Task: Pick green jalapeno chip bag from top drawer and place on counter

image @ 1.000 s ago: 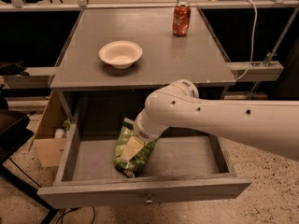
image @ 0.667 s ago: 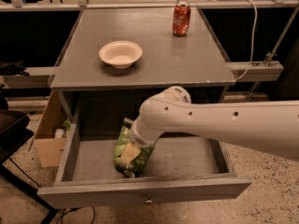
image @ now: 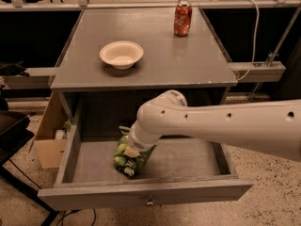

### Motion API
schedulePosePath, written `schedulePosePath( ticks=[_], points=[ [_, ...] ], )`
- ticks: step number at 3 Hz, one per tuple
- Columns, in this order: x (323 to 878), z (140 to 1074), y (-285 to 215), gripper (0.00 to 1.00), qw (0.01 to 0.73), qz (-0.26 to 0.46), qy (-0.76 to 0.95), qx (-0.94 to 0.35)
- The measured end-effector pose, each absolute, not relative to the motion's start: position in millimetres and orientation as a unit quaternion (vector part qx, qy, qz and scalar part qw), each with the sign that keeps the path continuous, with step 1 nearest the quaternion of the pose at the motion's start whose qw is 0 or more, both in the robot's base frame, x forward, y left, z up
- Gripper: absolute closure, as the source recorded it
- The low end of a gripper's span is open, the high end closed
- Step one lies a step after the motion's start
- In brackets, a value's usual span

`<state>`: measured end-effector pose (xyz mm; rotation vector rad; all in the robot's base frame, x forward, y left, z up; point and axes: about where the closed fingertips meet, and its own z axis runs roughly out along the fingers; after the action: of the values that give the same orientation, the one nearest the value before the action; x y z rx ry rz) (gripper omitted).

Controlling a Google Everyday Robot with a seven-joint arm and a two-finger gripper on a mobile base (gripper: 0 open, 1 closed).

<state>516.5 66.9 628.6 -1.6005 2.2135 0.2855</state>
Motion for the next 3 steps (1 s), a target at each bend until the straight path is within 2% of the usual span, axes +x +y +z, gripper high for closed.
schedulePosePath(
  ticks=[1, 3],
  points=[
    [510.4, 672.4, 68.0, 0.96, 0.221, 0.091, 0.781, -0.577],
    [503.7, 836.7, 47.8, 1.0, 0.258, 0.034, 0.733, -0.628]
  ],
)
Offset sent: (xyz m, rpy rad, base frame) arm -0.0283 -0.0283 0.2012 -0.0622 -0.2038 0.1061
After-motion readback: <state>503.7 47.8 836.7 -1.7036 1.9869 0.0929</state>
